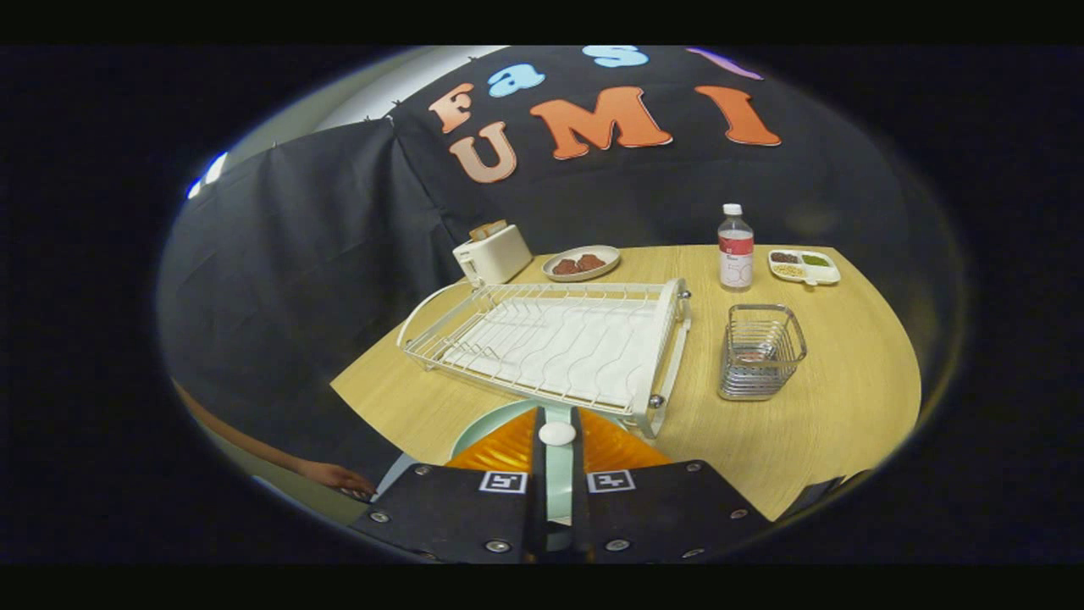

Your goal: Take the plate from the dish rack, then take the spoon from the basket and place it into the plate.

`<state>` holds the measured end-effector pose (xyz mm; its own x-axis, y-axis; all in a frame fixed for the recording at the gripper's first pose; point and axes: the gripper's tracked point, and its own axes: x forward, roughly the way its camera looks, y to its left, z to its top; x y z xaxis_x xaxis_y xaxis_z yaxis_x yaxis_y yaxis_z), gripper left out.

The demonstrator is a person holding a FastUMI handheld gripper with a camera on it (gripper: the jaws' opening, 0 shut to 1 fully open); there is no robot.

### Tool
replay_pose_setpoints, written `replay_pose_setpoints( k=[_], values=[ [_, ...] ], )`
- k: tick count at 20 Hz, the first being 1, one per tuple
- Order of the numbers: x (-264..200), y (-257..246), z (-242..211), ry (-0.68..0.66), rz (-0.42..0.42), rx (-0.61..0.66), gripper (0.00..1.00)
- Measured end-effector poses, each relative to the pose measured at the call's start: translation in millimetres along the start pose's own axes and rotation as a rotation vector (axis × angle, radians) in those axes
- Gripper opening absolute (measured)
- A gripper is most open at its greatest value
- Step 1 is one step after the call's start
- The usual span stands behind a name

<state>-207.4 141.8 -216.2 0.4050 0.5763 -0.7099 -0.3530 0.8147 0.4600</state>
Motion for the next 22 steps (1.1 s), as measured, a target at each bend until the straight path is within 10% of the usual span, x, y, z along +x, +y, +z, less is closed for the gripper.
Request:
replay_pose_setpoints(
  k=[14,22],
  values=[
    [11,-28,-78,0.184,-0.010,0.099,0.24],
    [-17,-54,6,-0.007,-0.115,0.142,0.52]
  ],
)
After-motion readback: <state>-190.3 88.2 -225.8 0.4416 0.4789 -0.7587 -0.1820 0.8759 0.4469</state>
